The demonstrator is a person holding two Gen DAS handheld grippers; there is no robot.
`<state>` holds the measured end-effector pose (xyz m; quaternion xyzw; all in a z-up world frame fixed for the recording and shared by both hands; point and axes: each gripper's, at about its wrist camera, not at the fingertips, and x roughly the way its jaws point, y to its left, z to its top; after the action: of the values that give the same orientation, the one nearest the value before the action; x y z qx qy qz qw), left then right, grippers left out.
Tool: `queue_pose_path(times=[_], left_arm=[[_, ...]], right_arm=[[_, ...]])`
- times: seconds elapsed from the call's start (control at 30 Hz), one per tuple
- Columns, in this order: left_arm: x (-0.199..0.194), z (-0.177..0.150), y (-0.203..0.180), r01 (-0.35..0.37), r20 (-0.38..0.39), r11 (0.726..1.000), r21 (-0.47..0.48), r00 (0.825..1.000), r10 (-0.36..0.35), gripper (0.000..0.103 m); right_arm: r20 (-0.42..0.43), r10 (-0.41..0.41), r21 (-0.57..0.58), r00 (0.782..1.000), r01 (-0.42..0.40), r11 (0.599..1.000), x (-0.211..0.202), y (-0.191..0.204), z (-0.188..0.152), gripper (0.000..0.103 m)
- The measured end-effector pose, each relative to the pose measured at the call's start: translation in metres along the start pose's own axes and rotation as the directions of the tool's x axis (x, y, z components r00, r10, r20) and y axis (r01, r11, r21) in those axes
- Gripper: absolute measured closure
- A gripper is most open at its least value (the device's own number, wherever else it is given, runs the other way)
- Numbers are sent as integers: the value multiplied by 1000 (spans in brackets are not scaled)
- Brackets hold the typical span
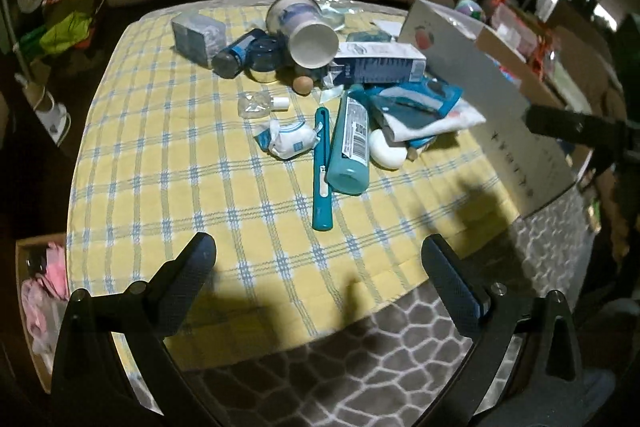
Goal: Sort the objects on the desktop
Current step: 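Move both tools back over the table, then grasp the teal lotion tube with the left tool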
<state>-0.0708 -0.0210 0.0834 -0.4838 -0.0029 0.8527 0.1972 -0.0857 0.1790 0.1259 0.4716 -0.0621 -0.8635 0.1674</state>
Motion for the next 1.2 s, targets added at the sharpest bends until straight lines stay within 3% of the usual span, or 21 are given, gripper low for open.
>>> queue_pose_path(times=[0.17, 0.33, 0.43, 0.53, 0.6, 0.7, 0.77, 0.93, 1.03, 1.2], left_arm=[[25, 7, -14, -66, 33, 993, 94, 997, 63, 2], [57, 27, -29, -79, 67, 988, 135, 995, 70, 15], [77, 33, -39, -100, 64, 979, 177, 994, 90, 24], [94, 33, -50, -156, 70, 957, 244, 987, 143, 41], [104, 32, -55, -196, 75, 938, 287, 980, 182, 58], [115, 30, -55, -204, 72, 929, 308, 979, 191, 65], [115, 31, -52, -186, 72, 939, 289, 982, 173, 67], [105, 33, -31, -29, 4, 989, 145, 1000, 29, 68], [95, 20, -28, 48, -35, 995, 90, 998, -45, 68], [84, -2, -47, 134, -75, 988, 77, 989, -128, 71]], right_arm=[[-2, -40, 4, 999, 40, 999, 20, -5, -1, 20], [-11, -25, 55, 1000, 26, 998, 27, -18, -2, 20], [-22, -41, 37, 999, 42, 998, 29, -20, -2, 20], [-38, -29, 53, 999, 31, 998, 33, -25, -2, 20], [-45, -16, 63, 999, 19, 998, 35, -27, -2, 20], [-51, -11, 68, 999, 14, 998, 37, -29, -1, 20], [-59, -11, 76, 998, 16, 997, 37, -30, -1, 20], [-72, 20, 95, 997, -13, 995, 40, -35, -3, 20], [-70, 45, 125, 997, -36, 992, 40, -39, -3, 20], [-85, 117, 173, 990, -100, 980, 44, -38, -8, 20]])
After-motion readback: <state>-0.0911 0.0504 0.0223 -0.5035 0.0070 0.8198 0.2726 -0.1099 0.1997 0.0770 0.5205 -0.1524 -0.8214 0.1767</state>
